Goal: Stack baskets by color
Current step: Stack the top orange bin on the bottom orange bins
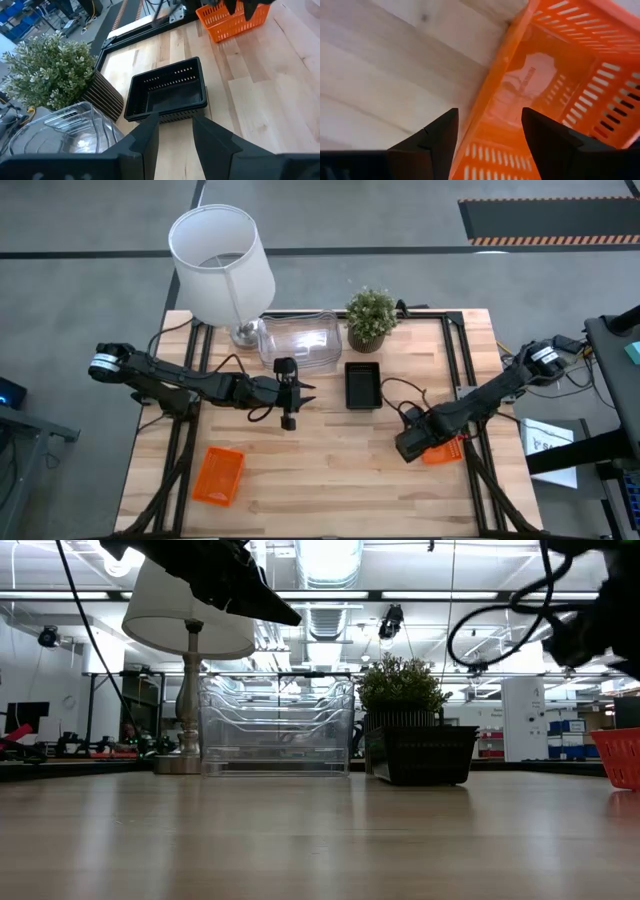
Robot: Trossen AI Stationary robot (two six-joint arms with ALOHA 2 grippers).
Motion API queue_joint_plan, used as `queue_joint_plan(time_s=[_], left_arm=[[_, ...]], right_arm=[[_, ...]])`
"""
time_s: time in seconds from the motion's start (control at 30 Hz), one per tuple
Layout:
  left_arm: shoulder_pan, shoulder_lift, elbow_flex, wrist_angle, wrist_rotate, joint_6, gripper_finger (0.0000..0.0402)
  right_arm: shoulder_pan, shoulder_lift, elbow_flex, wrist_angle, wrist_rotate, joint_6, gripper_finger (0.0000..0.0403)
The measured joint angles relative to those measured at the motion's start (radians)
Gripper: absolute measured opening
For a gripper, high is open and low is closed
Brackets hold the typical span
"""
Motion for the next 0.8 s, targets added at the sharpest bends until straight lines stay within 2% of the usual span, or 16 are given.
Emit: queue_joint_plan(time_s=[0.2,0.47,0.6,0.8], left_arm=[[0.0,0.0,0.0,0.001,0.0,0.0,0.0102],[0.0,0.0,0.0,0.023,0.001,0.0,0.0102],[0.0,0.0,0.001,0.058,0.013,0.0,0.0102],[-0.003,0.0,0.002,0.088,0.049,-0.028,0.0102]], right_arm=[[-0.002,0.085,-0.003,0.008,0.014,-0.04,0.0167],[-0.001,0.125,-0.003,0.052,-0.014,-0.105,0.0021],[0.001,0.071,-0.002,0.055,-0.081,-0.197,0.0011],[0.0,-0.038,0.033,0.17,-0.096,-0.469,0.0009]])
